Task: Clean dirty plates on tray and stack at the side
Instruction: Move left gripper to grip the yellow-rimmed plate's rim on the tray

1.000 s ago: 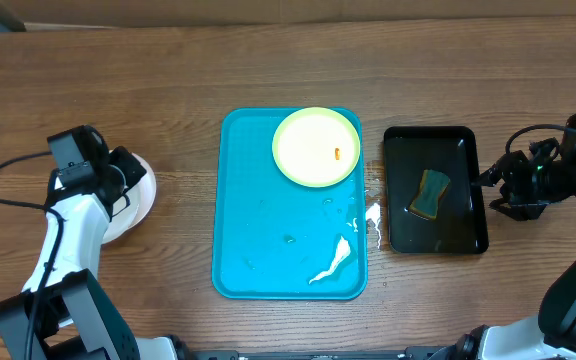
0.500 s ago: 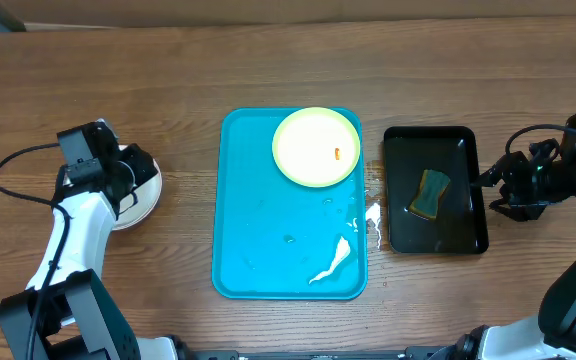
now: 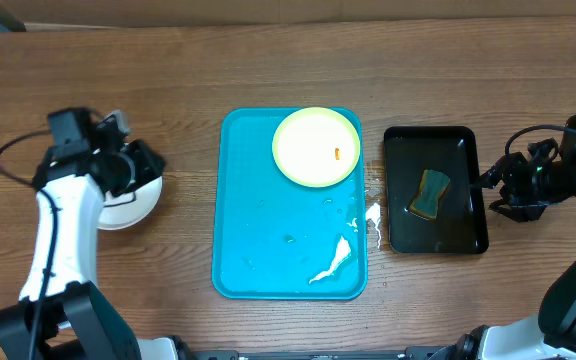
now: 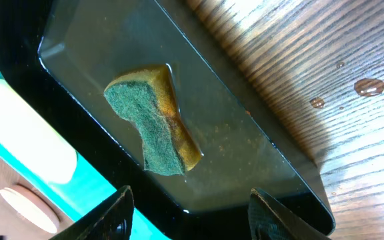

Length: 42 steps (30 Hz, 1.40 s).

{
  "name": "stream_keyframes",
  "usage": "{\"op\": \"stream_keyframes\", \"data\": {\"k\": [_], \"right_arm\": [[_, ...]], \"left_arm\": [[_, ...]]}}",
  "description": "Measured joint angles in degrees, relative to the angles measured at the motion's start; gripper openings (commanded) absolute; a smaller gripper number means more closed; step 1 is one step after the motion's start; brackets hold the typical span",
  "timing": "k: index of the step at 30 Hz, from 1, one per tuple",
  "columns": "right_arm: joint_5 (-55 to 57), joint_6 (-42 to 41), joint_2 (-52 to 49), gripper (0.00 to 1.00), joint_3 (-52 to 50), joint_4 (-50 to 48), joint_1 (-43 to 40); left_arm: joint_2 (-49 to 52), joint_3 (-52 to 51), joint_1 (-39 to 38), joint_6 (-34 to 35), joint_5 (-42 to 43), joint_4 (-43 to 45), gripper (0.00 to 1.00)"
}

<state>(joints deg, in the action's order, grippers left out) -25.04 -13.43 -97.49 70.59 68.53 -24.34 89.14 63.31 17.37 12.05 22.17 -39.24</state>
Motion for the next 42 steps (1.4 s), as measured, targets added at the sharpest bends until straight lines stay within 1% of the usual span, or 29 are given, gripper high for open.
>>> {"op": "stream_keyframes", "data": {"k": [1, 3, 5, 7, 8, 10, 12, 14, 18, 20, 21, 23, 24, 25, 28, 32, 34, 36, 37, 39, 41, 42], "right_arm": [[0.0, 0.2, 0.0, 0.57, 0.0, 0.0, 0.0], [0.0, 0.7, 0.0, 0.57, 0.0, 0.0, 0.0], [0.0, 1.3, 0.0, 0.57, 0.0, 0.0, 0.2], [0.1, 1.7, 0.0, 0.57, 0.0, -0.1, 0.7], [0.2, 1.7, 0.0, 0.57, 0.0, 0.0, 1.2], [0.2, 2.0, 0.0, 0.57, 0.0, -0.1, 2.7], [0.3, 2.1, 0.0, 0.57, 0.0, 0.0, 4.1], [0.4, 2.2, 0.0, 0.57, 0.0, 0.2, 5.8], [0.4, 2.6, 0.0, 0.58, 0.0, 0.5, 8.7], [0.4, 2.6, 0.0, 0.57, 0.0, 0.5, 10.3], [0.4, 2.7, 0.0, 0.57, 0.0, 0.4, 11.4], [0.4, 2.8, 0.0, 0.58, 0.0, 0.0, 13.2], [0.4, 2.8, 0.0, 0.58, 0.0, -0.3, 14.3], [0.4, 2.8, 0.0, 0.59, 0.0, -0.5, 15.0], [0.7, 2.8, 0.0, 0.63, 0.0, -0.7, 17.0], [2.3, 2.8, 0.0, 0.67, 0.0, -0.8, 18.1], [3.1, 2.8, 0.0, 0.69, 0.0, -0.7, 18.1], [3.5, 2.7, 0.0, 0.75, -0.3, -1.4, 18.1], [3.7, 2.7, 0.0, 0.75, -0.9, -2.3, 18.1], [4.0, 2.5, 0.0, 0.74, -2.4, -3.9, 18.1], [4.2, 1.6, 0.0, 0.7, -4.6, -6.0, 18.1], [4.3, 1.2, 0.0, 0.66, -5.7, -7.2, 18.1]], "left_arm": [[-0.5, 0.8, -1.9, -1.4, 1.2, -0.2, 0.37], [-2.0, 2.1, -10.0, -4.7, 1.6, 0.2, 0.51], [-2.3, 2.4, -16.6, -6.4, -1.2, 1.7, 0.58], [-1.7, 2.5, -23.5, -7.4, -4.9, 4.0, 0.6], [-0.9, 2.5, -26.8, -7.8, -6.6, 5.6, 0.59], [1.6, 2.6, -31.8, -8.1, -8.9, 9.2, 0.52], [5.0, 2.7, -35.0, -8.2, -10.8, 11.9, 0.5], [8.8, 2.7, -37.0, -7.0, -13.1, 13.5, 0.52], [13.8, 2.7, -37.8, -3.2, -15.4, 16.7, 0.53], [15.5, 2.7, -37.7, -1.4, -16.2, 18.0, 0.46], [16.4, 2.7, -37.7, -0.3, -16.4, 18.5, 0.41], [17.8, 2.7, -37.7, 1.0, -16.4, 18.7, 0.23], [18.5, 2.7, -37.7, 1.4, -16.2, 18.7, 0.06], [19.4, 2.7, -37.7, 1.8, -16.0, 18.7, 0.04], [20.9, 2.9, -37.6, 3.1, -14.6, 18.0, 0.04], [20.3, 3.6, -37.6, 4.0, -13.2, 13.3, 0.04], [19.8, 4.2, -37.6, 4.4, -13.0, 8.8, 0.04], [18.7, 4.2, -37.6, 5.5, -13.0, 3.4, 0.04], [18.1, 4.2, -37.6, 6.2, -13.0, 0.5, 0.04], [17.1, 4.1, -37.6, 7.5, -13.1, -4.4, 0.11], [16.5, 4.1, -37.6, 9.0, -13.2, -8.0, 0.17], [16.4, 4.1, -37.6, 9.6, -13.2, -9.5, 0.18]]}}
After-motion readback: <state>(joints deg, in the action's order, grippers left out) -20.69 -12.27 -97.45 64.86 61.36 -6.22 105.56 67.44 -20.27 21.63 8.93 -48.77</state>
